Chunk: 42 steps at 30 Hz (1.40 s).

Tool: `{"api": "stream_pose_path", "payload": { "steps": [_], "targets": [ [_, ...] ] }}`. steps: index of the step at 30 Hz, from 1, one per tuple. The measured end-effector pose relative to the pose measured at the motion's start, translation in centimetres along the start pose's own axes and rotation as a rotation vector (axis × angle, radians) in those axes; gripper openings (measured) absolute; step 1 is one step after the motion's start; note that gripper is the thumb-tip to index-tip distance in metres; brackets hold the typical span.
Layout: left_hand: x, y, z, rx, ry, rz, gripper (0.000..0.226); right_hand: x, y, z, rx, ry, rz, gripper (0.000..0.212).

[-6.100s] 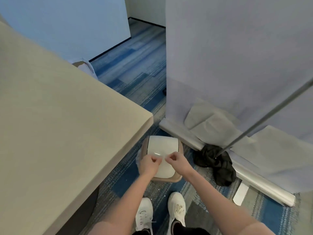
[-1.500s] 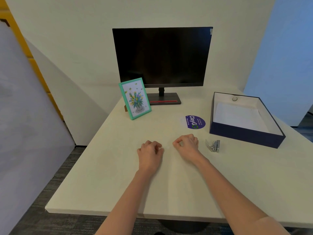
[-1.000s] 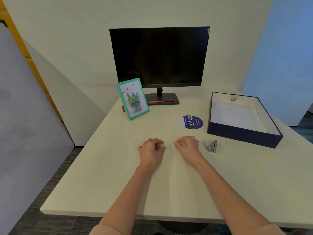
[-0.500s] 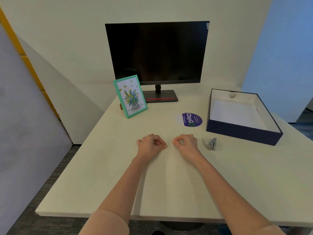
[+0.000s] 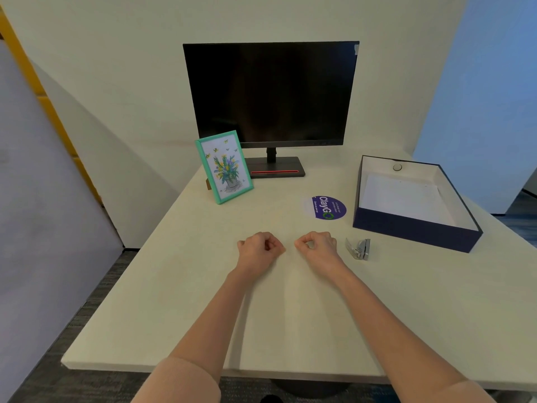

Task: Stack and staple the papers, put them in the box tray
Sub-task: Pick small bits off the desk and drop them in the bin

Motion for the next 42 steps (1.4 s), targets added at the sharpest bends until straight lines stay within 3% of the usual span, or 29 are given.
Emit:
{"api": "stream_pose_path", "payload": {
  "steps": [6,9,13,18,26,30,32,36,39,42],
  "targets": [
    [-0.8,-1.8,0.4,-0.082,0.011,0.545,0.004,0.5,-1.8,0.6,-0.028,-0.022,-0.178,0.010],
    [-4.0,-1.8,0.7,-0.091,0.061,0.646,0.014,0.4,-3.6,2.0,-0.049,-0.028,-0.246,0.011],
    [-10.2,0.7,1.2,-0.027,0.141,0.711,0.009,-0.6,-7.8,5.4,-0.101,-0.026,-0.320,0.022],
    [-20.2,6.9,3.5,0.132,0.261,0.745,0.014,-3.7,-16.8,13.0,-0.264,-0.003,-0.343,0.035],
    [-36.9,21.6,11.3,0.492,0.382,0.768,0.012,-14.1,-30.2,29.7,-0.571,0.114,-0.394,0.032],
    [-41.9,29.1,15.3,0.667,0.414,0.746,0.011,-19.5,-33.6,36.1,-0.684,0.193,-0.399,0.032],
    [-43.8,33.4,17.4,0.749,0.425,0.703,0.014,-22.7,-34.7,39.1,-0.726,0.225,-0.421,0.022],
    [-43.8,40.0,19.4,0.814,0.381,0.662,0.020,-28.7,-34.9,42.6,-0.790,0.300,-0.496,0.033],
    [-41.7,45.7,19.9,0.877,0.284,0.654,0.018,-33.6,-34.0,43.4,-0.793,0.387,-0.550,0.020],
    [-38.2,50.8,19.4,0.907,0.136,0.658,0.020,-38.7,-32.6,42.7,-0.788,0.456,-0.583,0.020]
  ]
}}
Point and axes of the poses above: each hand's wrist, its own z-axis away from the middle knuckle, its own y-axis out of the palm, x = y × z, the point moved 9 cm from there along -z, towards the middle knuckle, and after that the axes turned 11 degrees about x, right-handed, at the moved point
